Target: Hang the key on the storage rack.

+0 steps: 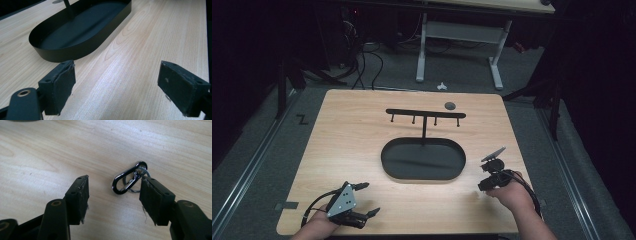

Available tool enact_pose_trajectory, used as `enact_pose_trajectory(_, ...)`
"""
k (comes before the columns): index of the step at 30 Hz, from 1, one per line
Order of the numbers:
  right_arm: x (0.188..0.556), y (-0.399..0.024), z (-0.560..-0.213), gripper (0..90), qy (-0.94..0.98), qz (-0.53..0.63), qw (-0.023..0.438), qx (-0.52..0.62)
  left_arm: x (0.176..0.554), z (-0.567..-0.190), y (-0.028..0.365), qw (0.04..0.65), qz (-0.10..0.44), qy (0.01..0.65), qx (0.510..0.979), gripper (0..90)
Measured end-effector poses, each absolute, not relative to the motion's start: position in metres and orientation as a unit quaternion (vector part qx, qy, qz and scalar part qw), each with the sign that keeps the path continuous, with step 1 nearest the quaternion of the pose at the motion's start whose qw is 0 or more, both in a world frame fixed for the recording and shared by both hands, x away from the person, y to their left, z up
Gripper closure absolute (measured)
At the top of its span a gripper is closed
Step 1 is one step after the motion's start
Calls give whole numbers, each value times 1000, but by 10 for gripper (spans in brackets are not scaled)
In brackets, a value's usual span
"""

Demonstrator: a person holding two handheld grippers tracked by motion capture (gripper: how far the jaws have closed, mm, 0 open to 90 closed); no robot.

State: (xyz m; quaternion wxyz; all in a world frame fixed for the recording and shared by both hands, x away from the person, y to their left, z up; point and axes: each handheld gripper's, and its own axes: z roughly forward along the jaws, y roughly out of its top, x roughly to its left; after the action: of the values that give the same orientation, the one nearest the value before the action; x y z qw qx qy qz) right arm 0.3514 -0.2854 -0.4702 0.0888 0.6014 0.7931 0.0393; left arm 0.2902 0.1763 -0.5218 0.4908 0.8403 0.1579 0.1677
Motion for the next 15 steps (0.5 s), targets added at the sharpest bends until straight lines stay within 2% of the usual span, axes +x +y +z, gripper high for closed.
enact_pose_trajectory(4,358,-288,-473,429,785,40,78,613,290,-522,176,491,168,160,840,151)
enact_pose_trajectory(10,365,-296,-475,511,775,48,68,626,291,-522,176,490,168,160,840,151)
enact_pose_trajectory(15,368,-297,-478,530,772,36,66,631,290,-522,176,490,168,159,841,152)
